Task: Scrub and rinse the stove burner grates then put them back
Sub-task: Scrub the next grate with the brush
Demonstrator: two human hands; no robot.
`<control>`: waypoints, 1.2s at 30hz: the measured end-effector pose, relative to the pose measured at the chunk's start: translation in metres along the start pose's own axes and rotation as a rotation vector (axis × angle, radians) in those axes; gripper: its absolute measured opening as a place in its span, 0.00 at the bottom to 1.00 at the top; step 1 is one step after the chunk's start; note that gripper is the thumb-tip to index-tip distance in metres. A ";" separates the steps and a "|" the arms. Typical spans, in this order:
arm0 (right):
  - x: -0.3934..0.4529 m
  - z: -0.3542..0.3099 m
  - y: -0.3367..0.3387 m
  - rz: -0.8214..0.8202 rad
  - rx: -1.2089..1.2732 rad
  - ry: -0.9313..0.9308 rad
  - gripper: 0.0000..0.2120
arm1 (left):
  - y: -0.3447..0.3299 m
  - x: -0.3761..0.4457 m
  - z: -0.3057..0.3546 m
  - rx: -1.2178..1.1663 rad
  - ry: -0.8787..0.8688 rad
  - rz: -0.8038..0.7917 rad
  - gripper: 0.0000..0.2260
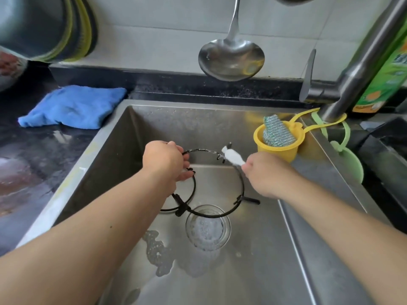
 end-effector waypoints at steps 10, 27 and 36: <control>-0.010 0.007 0.009 -0.209 0.021 0.092 0.15 | 0.011 0.009 0.020 0.088 -0.230 0.073 0.16; -0.002 0.000 0.020 -0.035 0.001 0.135 0.10 | 0.003 0.007 0.024 0.036 -0.182 0.042 0.15; -0.006 0.003 0.019 -0.102 0.007 0.146 0.10 | 0.006 0.007 0.031 0.166 -0.294 0.010 0.14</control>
Point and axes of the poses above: each hand's wrist, its own x-axis towards the middle knuckle, its own y-axis out of the back of the hand, z = x × y, the point moved 5 cm from there along x, towards the middle knuckle, and after that the axes turned 7 degrees about -x, right-handed, at the moved point
